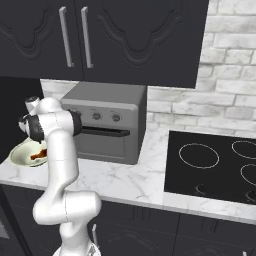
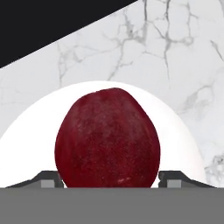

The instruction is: Remove the pear from the bowl and place it on the small plate. Then place the bowl with only the chicken drumstick in the microwave, close the door, and press the start button to microwave the chicken drumstick.

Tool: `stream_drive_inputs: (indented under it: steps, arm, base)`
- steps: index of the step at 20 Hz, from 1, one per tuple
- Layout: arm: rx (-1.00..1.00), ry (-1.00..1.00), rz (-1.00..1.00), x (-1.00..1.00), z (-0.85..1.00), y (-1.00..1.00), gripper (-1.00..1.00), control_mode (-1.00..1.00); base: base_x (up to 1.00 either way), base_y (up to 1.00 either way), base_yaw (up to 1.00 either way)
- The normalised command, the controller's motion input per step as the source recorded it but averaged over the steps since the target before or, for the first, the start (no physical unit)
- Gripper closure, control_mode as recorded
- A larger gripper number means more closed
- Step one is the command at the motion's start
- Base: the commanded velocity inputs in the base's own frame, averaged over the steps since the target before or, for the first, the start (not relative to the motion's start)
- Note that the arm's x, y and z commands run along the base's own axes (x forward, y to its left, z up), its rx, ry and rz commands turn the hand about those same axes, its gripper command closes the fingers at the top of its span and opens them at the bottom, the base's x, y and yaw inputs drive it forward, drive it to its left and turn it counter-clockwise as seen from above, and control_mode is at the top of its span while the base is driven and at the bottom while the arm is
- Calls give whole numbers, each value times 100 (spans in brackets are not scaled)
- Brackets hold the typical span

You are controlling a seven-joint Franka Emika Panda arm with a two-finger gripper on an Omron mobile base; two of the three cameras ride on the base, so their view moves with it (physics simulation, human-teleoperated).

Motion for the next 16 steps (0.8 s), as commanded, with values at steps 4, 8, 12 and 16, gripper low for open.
stream_drive_inputs:
  steps: [4, 8, 12, 16]
  arm:
    - [0, 0, -1, -7, 28, 0, -100, -100]
    - [0, -5, 0, -37, 70, -2, -100, -100]
    - [0, -3, -5, -62, 36, -8, -100, -100]
    - [7, 0, -20, -84, 0, -39, -100, -100]
  base:
    - [0, 0, 0]
    - [0, 0, 0]
    - [0, 0, 0]
    - [0, 0, 0]
